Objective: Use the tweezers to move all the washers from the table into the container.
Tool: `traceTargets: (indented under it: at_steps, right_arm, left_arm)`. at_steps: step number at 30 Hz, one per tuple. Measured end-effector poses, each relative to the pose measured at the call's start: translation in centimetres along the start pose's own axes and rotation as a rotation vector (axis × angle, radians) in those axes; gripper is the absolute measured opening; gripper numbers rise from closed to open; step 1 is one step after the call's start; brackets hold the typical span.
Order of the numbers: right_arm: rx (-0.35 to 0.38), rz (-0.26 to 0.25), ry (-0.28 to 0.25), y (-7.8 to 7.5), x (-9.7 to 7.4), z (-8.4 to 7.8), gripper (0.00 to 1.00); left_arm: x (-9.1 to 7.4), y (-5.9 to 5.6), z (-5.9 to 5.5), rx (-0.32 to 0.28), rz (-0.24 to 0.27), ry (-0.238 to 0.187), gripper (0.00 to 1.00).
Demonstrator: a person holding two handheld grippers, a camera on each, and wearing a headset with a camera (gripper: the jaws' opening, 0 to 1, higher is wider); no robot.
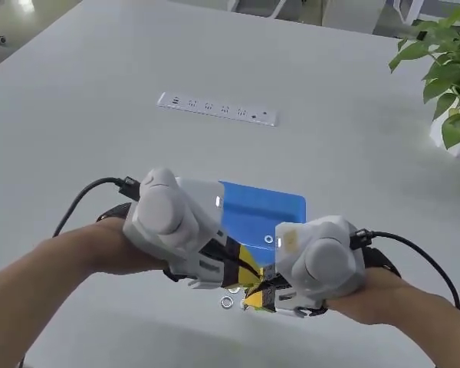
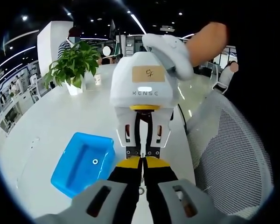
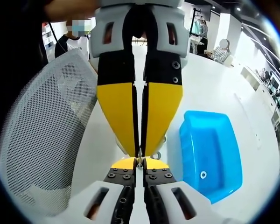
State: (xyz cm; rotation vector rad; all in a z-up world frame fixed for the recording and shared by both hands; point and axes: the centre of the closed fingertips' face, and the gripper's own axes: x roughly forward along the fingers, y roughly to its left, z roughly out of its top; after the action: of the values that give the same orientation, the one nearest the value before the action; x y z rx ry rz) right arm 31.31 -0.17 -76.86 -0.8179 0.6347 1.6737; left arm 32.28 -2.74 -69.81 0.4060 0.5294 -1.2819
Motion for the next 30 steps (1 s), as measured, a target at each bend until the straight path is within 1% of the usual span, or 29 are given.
traceTargets:
  at_steps: [3,8,10,13,17,19,20,22,24,26,27,29,30]
  right_arm:
    - [0.007,-0.002,-0.004,0.0,0.0,-0.1,0.05]
    - [0.008,-0.005,-0.008,0.0,0.0,0.0,0.05]
    - [0.011,0.000,-0.011,0.2,0.0,0.0,0.05]
    - [0.008,-0.001,-0.015,0.3,0.0,0.1,0.05]
    - [0.005,-0.004,-0.023,0.3,-0.1,0.5,0.05]
    - [0.006,-0.007,-0.029,0.1,-0.3,0.7,0.05]
    - [0.001,-0.008,-0.028,0.1,-0.5,0.9,0.05]
    - [-0.012,-0.015,-0.026,-0.1,-0.9,1.1,0.05]
    - [-0.015,-0.017,-0.033,-0.3,-1.3,1.5,0.05]
    - [-0.018,-0.020,-0.036,-0.4,-1.6,1.7,0.05]
    - [-0.025,-0.015,-0.034,-0.4,-1.8,1.9,0.05]
    - [-0.036,-0.012,-0.028,-0.4,-2.1,2.2,0.05]
    - [-0.041,-0.012,-0.029,-0.5,-2.2,2.3,0.05]
  left_arm:
    - [-0.1,-0.1,0.0,-0.005,-0.004,-0.003,0.07]
    - [-0.3,-0.1,-0.1,-0.014,0.003,-0.010,0.10]
    - [-0.6,-0.1,-0.2,-0.016,0.014,-0.008,0.13]
    - [-1.2,-0.4,-0.6,-0.028,0.019,-0.008,0.16]
    - [-2.2,-0.5,-1.7,-0.054,0.043,-0.005,0.21]
    - [-2.8,-0.6,-2.5,-0.075,0.056,-0.002,0.23]
    - [-3.2,-0.6,-3.0,-0.089,0.067,-0.005,0.25]
    - [-4.0,-0.6,-3.6,-0.124,0.091,-0.021,0.27]
    - [-4.8,-0.6,-4.2,-0.147,0.115,-0.028,0.31]
    - [-5.5,-0.1,-4.8,-0.164,0.137,-0.032,0.33]
    - [-6.0,0.0,-5.0,-0.185,0.152,-0.041,0.35]
    - [-6.8,0.4,-5.3,-0.204,0.188,-0.057,0.40]
    - [-7.1,0.4,-5.4,-0.206,0.195,-0.065,0.41]
